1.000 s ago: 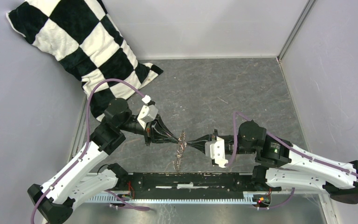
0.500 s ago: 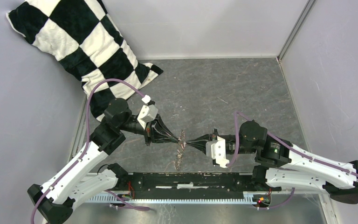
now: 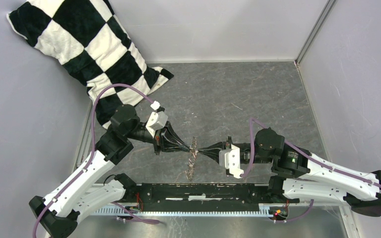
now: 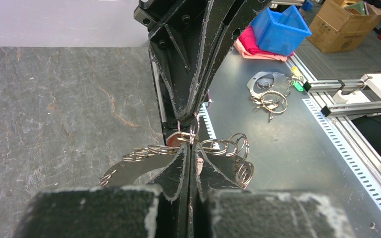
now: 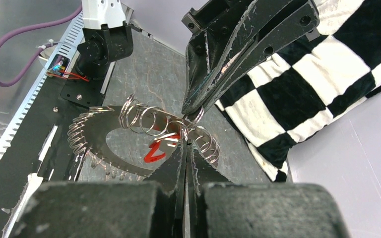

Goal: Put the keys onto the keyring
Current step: Insert the key onto the keyring.

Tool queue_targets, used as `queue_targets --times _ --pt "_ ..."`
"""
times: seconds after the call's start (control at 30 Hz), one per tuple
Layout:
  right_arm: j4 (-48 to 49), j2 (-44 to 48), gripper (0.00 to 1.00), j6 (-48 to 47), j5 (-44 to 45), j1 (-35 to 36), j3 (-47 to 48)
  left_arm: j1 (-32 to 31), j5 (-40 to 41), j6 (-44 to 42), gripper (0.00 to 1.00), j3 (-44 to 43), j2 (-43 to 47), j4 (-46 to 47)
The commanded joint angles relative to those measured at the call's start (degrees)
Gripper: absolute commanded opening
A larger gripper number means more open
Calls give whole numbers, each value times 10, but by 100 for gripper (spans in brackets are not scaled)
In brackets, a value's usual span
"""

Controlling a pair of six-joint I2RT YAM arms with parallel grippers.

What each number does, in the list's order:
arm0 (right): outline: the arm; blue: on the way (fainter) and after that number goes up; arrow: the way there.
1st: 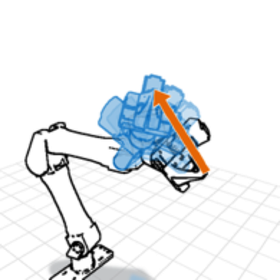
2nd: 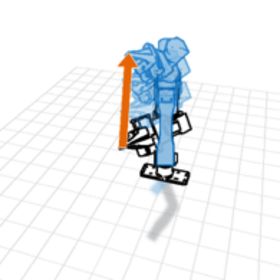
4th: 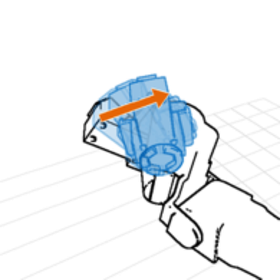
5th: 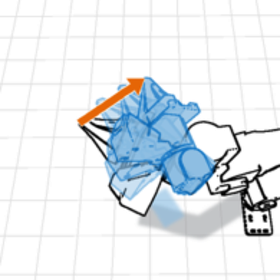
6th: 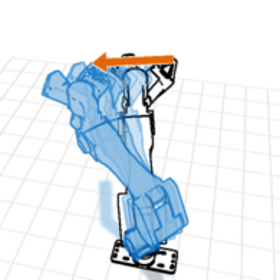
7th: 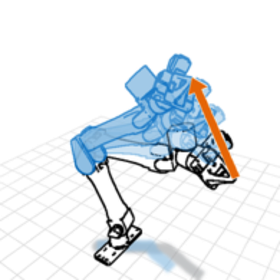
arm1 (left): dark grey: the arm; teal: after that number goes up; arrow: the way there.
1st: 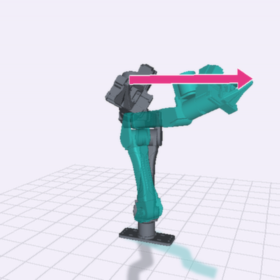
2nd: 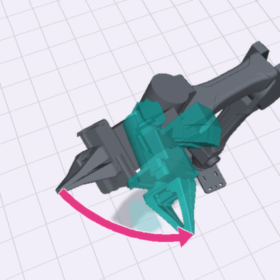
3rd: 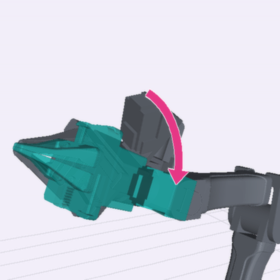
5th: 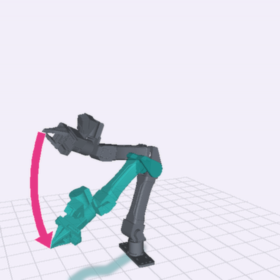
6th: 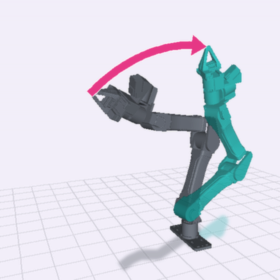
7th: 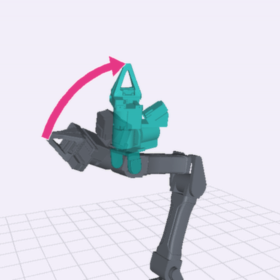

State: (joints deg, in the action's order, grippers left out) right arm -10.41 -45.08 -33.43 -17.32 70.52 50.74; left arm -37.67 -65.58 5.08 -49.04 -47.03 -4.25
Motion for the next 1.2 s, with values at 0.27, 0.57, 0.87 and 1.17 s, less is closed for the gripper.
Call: queue_targets --times 0.27,0.57,0.87,1.17 --pt "4 5 0 -15 26 4 18 2 -15 0 2 -13 10 28" --pt "6 4 0 -7 11 4 23 2 -4 2 2 -12 11 34" --pt "18 8 0 3 -3 4 23 2 23 1 2 -11 10 37" --pt "22 7 0 -5 20 4 23 2 7 -3 2 -10 12 24"
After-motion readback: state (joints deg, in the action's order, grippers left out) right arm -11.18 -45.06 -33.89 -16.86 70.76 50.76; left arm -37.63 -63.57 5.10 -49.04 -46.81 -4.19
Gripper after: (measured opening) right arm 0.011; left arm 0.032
